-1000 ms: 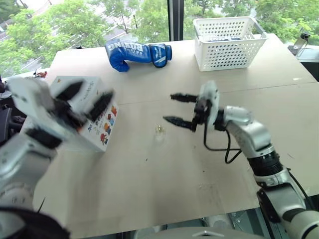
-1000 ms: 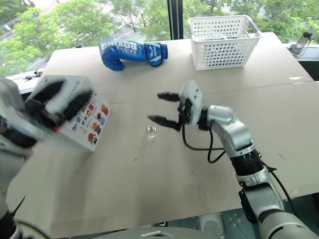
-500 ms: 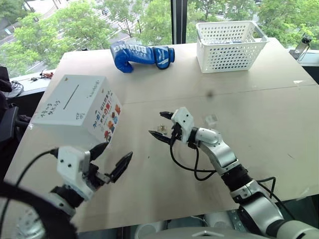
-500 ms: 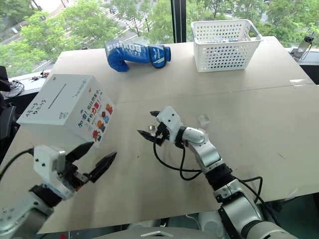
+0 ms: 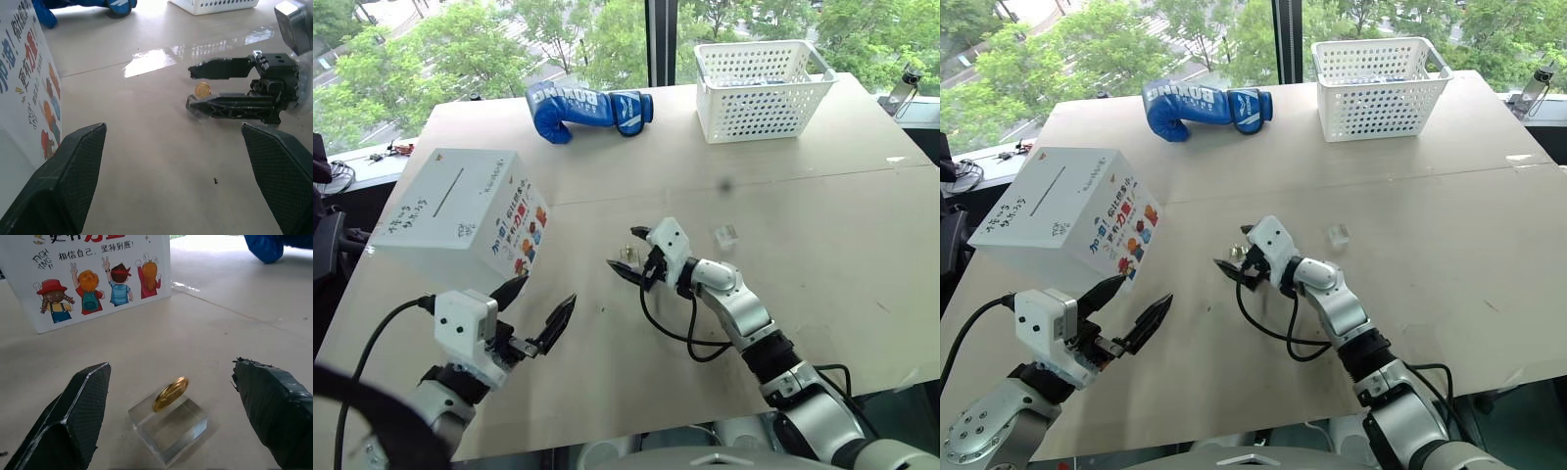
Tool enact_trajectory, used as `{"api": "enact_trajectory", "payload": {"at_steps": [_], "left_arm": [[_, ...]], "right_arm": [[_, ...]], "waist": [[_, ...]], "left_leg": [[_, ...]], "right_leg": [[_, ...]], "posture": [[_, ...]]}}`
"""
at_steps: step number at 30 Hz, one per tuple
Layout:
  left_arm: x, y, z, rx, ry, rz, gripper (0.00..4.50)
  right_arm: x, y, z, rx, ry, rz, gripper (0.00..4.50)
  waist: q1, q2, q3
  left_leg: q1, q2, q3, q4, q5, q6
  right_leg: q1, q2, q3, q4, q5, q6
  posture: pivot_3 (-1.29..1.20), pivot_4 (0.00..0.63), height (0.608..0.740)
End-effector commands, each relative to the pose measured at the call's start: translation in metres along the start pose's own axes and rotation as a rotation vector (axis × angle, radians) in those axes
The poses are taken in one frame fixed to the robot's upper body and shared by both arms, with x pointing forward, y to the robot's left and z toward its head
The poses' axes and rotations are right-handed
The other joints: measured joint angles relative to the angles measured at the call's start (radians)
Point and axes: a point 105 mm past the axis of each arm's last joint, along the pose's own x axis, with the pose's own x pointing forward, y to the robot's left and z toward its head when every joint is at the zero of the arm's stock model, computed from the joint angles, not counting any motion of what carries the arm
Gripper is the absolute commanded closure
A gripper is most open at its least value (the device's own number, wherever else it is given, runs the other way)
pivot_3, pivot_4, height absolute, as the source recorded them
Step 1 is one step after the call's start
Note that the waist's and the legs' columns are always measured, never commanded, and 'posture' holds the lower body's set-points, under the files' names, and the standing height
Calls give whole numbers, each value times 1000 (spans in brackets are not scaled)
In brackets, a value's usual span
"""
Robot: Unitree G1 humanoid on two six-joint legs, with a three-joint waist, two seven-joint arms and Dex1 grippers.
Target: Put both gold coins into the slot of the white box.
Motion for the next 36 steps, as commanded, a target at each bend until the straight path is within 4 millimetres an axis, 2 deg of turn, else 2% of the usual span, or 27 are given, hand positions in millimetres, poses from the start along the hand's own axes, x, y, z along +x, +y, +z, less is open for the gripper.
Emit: {"api": "enact_trajectory", "payload": {"at_steps": [1,3,4,5,9,12,19,21,23,27,31,36], "left_arm": [[0,0,5,27,-22,-5,12],[1,-2,5,24,-19,-20,12],[0,-4,4,19,-10,-36,0],[-1,-6,2,18,5,-54,0],[-3,-7,-1,20,23,-67,0],[-3,-7,-2,17,24,-65,0],[-4,-7,-5,14,28,-66,0],[-4,-6,-5,14,28,-65,0],[-1,-5,0,-12,-7,-55,0],[8,-7,21,-135,-141,-62,0],[20,-11,59,-335,-364,-132,0],[41,-11,104,-536,-615,-213,0]], "right_arm": [[2,4,12,-17,-41,10,162],[2,4,12,-17,-39,11,162],[2,4,12,-15,-41,12,719],[2,4,13,-15,-42,14,1031],[3,4,14,-19,-45,15,2730],[3,5,12,-29,-39,20,4309],[3,5,14,-41,-47,24,4411],[2,6,19,-19,-75,35,4411],[1,11,35,75,-156,74,4411],[-6,19,73,337,-313,193,4411],[-24,27,115,642,-437,389,4411],[-34,26,152,780,-532,489,4411]], "waist": [[-1,0,0],[-1,0,0],[-1,0,0],[-1,0,0],[-2,0,0],[-1,0,0],[-1,0,0],[-1,0,0],[-1,0,0],[1,0,1],[5,0,1],[7,1,1]], "left_leg": [[0,0,0,0,0,0],[0,0,0,0,0,0],[0,0,0,0,0,0],[0,0,0,0,0,0],[0,0,0,0,0,0],[0,0,0,0,0,0],[0,1,0,0,0,0],[0,1,0,0,0,0],[0,1,0,0,0,0],[0,1,-1,0,-1,1],[0,1,-3,0,-2,3],[-1,1,-5,0,0,0]], "right_leg": [[0,0,0,0,0,0],[0,0,0,0,0,0],[0,0,0,0,0,0],[0,0,0,0,0,0],[0,0,0,0,0,0],[0,0,0,0,0,0],[0,0,0,-1,0,0],[0,0,0,-1,0,0],[0,0,0,-1,0,0],[0,1,0,-1,0,0],[0,0,-2,-3,0,0],[0,0,-5,-3,2,-2]], "posture": [[0,150,721],[0,150,721],[0,150,721],[0,150,721],[0,150,721],[0,150,721],[0,150,721],[0,150,721],[0,150,721],[0,150,721],[0,150,721],[0,150,721]]}}
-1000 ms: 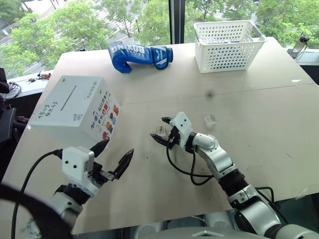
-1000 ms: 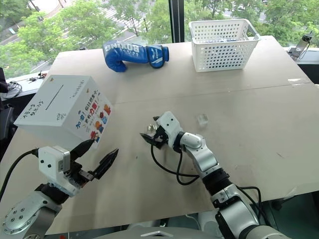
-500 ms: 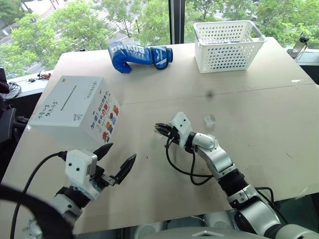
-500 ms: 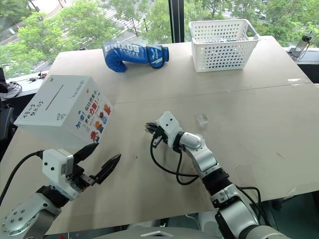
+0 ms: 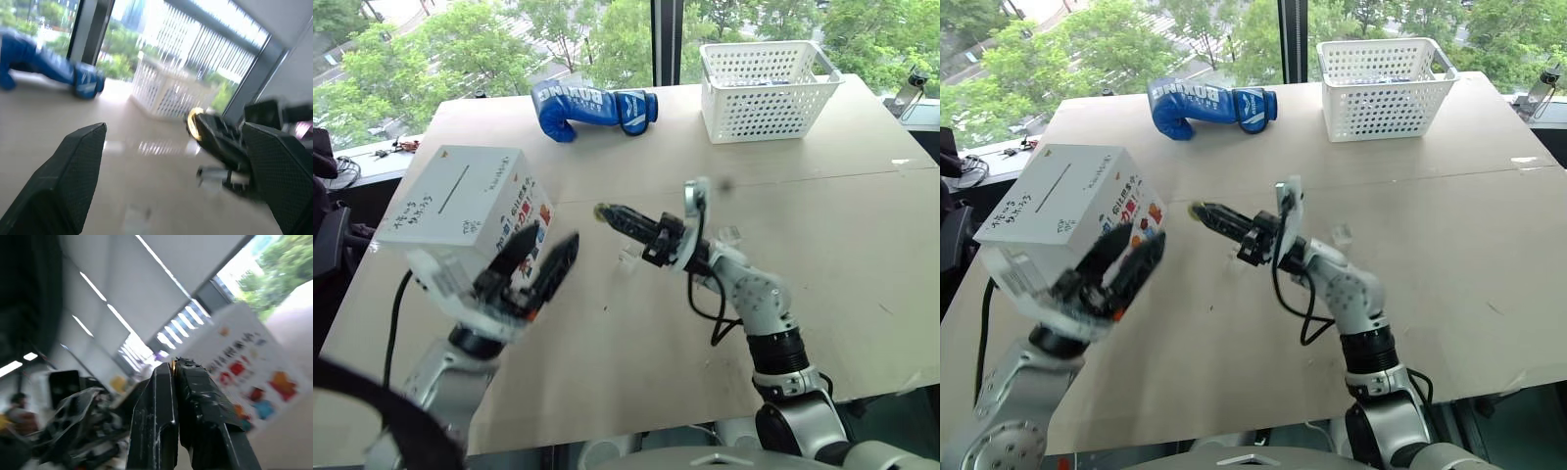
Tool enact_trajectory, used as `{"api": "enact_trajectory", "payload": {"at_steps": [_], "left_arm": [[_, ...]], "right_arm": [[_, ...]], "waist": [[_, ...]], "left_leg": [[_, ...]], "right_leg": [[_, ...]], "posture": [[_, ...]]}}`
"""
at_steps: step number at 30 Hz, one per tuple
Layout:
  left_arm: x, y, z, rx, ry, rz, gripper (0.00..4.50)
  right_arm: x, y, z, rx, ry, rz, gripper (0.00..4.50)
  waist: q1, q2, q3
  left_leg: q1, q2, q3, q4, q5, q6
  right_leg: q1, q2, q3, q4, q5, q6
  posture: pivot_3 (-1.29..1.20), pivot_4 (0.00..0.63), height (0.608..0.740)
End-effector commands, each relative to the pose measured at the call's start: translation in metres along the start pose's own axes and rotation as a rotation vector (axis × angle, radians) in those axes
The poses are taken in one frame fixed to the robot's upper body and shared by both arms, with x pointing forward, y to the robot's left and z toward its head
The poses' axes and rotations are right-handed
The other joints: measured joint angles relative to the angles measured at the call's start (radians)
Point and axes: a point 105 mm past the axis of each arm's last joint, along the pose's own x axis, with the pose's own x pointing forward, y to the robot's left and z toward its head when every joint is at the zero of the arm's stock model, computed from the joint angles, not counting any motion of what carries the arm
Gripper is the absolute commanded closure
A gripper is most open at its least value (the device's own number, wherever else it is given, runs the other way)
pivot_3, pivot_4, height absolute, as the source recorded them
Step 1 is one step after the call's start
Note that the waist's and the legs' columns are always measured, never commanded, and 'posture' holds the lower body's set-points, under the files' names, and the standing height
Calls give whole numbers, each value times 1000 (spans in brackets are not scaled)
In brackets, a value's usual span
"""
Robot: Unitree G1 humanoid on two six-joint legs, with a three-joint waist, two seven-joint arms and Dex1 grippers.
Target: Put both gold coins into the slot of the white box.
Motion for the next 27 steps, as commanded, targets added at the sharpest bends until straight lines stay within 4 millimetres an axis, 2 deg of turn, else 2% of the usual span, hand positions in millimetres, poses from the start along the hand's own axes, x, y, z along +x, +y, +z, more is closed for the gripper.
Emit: {"api": "enact_trajectory", "payload": {"at_steps": [1,8,11,15,27], "left_arm": [[19,-12,12,-135,-122,-65,0],[59,-23,23,-306,-301,-122,0],[72,-30,17,-336,-304,-149,825],[83,-37,5,-368,-281,-168,2561],[84,-43,0,-426,-273,-166,2561]], "right_arm": [[15,25,23,45,-81,96,4411],[37,31,61,-19,-297,60,4411],[42,34,69,-29,-349,70,4500],[45,40,72,-37,-365,96,4500],[45,67,68,2,-325,243,4500]], "waist": [[-2,0,0],[-8,-1,0],[-8,-1,-1],[-11,-1,0],[-10,-1,0]], "left_leg": [[0,0,0,0,0,0],[-1,0,2,0,1,-1],[-2,0,3,0,1,-1],[-2,0,3,0,1,-1],[-2,1,3,0,1,-1]], "right_leg": [[0,0,0,0,0,0],[0,0,1,-1,0,0],[0,0,1,-1,0,0],[-1,1,2,-1,0,0],[-1,2,2,-1,0,0]], "posture": [[0,150,721],[0,150,721],[0,150,721],[0,150,721],[0,150,721]]}}
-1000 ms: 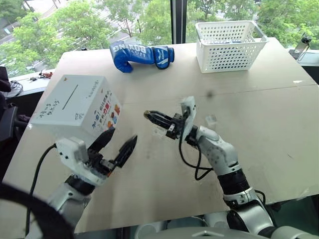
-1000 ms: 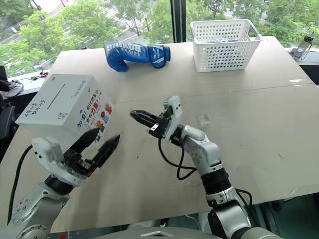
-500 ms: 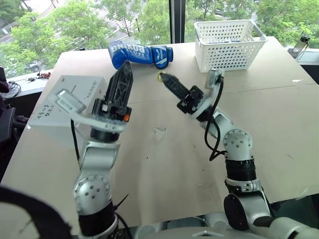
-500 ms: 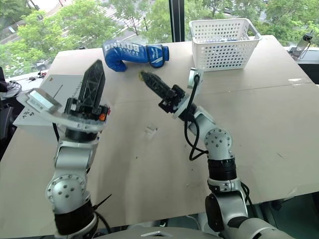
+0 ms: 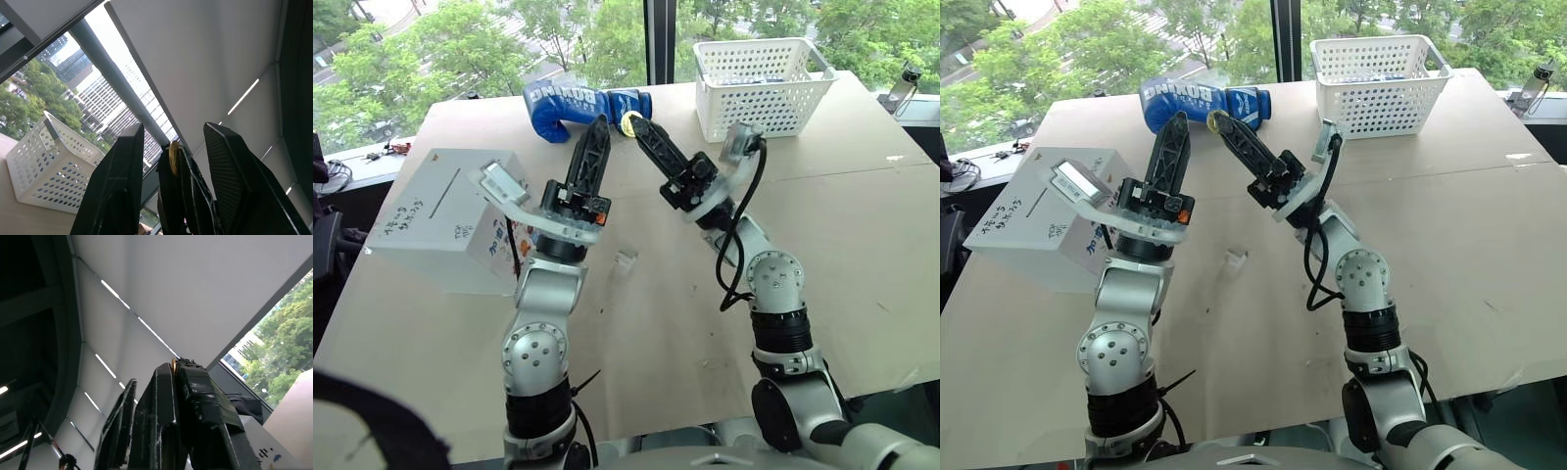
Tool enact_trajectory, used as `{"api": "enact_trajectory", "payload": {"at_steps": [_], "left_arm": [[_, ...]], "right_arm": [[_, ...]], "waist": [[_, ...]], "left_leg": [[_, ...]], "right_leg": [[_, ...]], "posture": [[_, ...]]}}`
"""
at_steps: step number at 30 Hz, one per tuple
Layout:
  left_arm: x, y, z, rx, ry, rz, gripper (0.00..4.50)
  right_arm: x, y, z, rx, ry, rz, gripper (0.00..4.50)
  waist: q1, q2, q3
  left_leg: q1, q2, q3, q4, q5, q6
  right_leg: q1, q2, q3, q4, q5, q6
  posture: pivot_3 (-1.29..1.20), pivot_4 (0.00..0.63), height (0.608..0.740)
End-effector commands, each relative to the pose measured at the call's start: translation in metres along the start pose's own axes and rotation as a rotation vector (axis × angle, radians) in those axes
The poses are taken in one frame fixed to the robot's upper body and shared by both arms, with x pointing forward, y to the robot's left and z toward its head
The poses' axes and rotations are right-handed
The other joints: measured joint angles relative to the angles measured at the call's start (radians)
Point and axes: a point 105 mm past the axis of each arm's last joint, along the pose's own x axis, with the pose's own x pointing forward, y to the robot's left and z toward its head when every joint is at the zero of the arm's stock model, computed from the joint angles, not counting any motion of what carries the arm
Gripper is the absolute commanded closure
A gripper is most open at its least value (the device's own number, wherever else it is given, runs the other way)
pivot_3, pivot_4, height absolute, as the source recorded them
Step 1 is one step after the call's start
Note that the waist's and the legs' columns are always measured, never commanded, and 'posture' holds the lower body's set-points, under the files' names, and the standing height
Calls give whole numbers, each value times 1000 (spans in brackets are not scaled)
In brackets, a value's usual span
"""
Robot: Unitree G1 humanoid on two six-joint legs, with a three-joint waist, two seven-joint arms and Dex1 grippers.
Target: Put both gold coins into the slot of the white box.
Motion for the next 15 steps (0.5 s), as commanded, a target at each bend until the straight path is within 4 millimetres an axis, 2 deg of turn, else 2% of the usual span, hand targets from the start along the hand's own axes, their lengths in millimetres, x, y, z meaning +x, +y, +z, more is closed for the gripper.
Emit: {"api": "enact_trajectory", "payload": {"at_steps": [1,2,3,7,15], "left_arm": [[0,-12,2,-4,-16,-38,2561],[1,-13,0,-6,-6,-42,2852],[1,-13,-2,-8,1,-44,2852],[1,-17,-5,-20,13,-66,4372],[0,-19,2,-43,-32,-86,4442]], "right_arm": [[33,53,-2,54,-20,234,4500],[33,55,-3,60,-11,245,4500],[32,56,-4,64,-5,253,4500],[32,59,-4,65,8,266,4500],[34,51,1,64,-19,221,4500]], "waist": [[1,0,0],[1,0,0],[1,0,0],[1,0,0],[1,0,0]], "left_leg": [[0,0,0,0,0,0],[0,0,0,0,0,0],[0,0,0,0,0,0],[0,0,0,0,0,0],[0,0,0,0,0,0]], "right_leg": [[0,0,0,0,0,0],[0,0,0,0,0,0],[0,0,0,0,0,0],[0,0,0,-1,0,0],[0,0,0,-1,0,0]], "posture": [[0,150,721],[0,150,721],[0,150,721],[0,150,721],[0,150,721]]}}
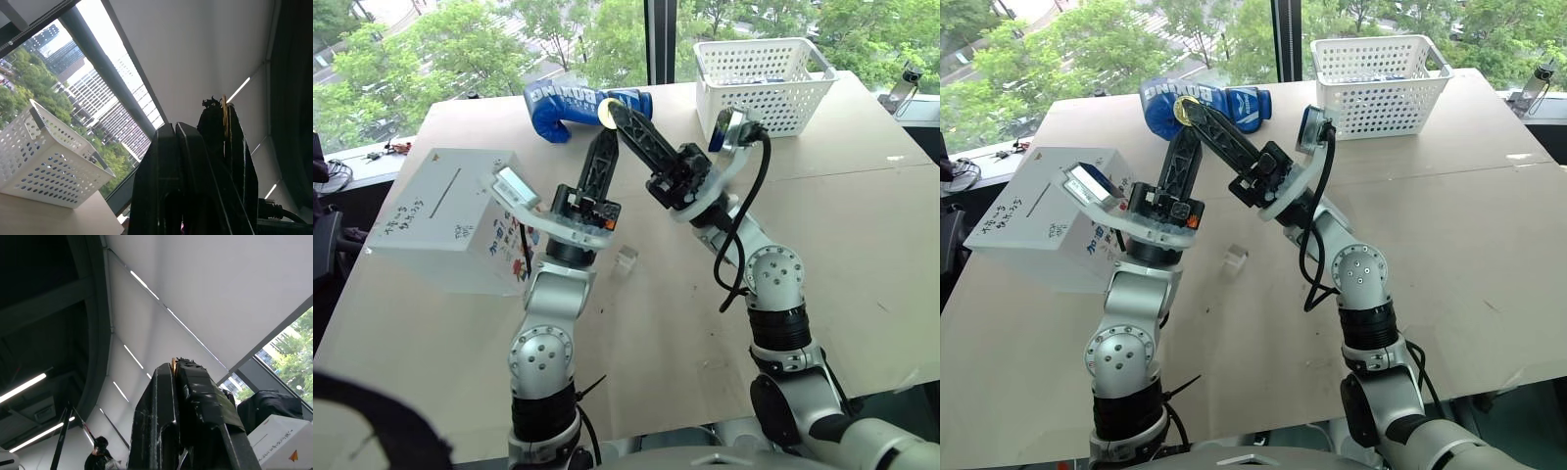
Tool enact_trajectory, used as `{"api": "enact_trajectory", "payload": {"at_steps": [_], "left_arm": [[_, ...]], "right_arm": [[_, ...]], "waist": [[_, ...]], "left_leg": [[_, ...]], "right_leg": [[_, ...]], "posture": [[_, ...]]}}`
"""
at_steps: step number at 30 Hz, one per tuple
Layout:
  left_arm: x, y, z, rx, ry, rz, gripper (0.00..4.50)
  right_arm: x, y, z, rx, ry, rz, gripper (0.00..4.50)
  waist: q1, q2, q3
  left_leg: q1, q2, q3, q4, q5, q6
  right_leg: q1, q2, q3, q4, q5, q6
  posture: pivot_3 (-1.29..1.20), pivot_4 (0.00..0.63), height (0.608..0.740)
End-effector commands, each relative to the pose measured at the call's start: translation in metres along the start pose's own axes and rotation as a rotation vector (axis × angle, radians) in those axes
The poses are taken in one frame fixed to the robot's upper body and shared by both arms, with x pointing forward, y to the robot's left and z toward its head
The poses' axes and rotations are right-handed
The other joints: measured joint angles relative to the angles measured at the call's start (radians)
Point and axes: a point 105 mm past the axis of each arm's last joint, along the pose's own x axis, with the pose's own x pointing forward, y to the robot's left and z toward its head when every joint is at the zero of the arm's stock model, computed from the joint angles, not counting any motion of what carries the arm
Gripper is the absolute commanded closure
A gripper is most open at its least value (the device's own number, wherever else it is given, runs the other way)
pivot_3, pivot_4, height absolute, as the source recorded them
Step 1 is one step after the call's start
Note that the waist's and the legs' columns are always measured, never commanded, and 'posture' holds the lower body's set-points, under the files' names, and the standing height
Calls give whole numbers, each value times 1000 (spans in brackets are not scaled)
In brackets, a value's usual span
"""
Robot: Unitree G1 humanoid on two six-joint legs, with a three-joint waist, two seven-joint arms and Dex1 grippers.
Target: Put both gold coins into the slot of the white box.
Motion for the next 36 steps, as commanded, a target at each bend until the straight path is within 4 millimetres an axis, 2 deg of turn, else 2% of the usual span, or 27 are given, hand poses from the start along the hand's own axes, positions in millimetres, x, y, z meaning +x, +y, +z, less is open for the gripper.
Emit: {"api": "enact_trajectory", "payload": {"at_steps": [1,6,9,12,33,34,35,36], "left_arm": [[-1,-13,12,0,-52,-58,4442],[-2,-16,14,-52,-62,-82,4442],[-3,-17,16,-67,-72,-89,3664],[-4,-15,19,-54,-86,-81,2430],[-14,-24,11,-81,-59,-146,2430],[-13,-24,11,-82,-59,-146,2952],[-13,-24,11,-82,-60,-146,3178],[-13,-25,11,-82,-61,-147,3632]], "right_arm": [[25,27,6,20,-60,120,4500],[23,18,4,20,-64,82,4500],[21,16,2,19,-57,71,4500],[20,15,1,18,-51,70,4500],[19,28,-17,6,59,134,4500],[18,29,-18,4,63,137,4500],[18,29,-18,3,66,138,4500],[18,29,-18,2,68,137,4500]], "waist": [[0,0,0],[0,0,0],[0,0,0],[0,0,0],[0,0,0],[0,0,0],[0,0,0],[0,0,0]], "left_leg": [[0,0,0,0,0,0],[0,0,0,0,0,0],[0,0,0,0,0,0],[0,0,0,0,0,0],[-1,0,-1,-1,0,0],[-1,0,-1,-1,0,0],[-1,0,-1,-1,0,0],[-1,0,-1,-1,0,0]], "right_leg": [[0,0,0,0,0,0],[0,0,0,-1,0,0],[0,0,0,-1,0,0],[0,0,0,-1,0,0],[0,0,0,-3,0,0],[0,0,0,-3,0,0],[0,0,-1,-3,0,0],[0,0,-1,-3,0,0]], "posture": [[0,150,721],[0,150,721],[0,150,721],[0,150,721],[0,150,721],[0,150,721],[0,150,721],[0,150,721]]}}
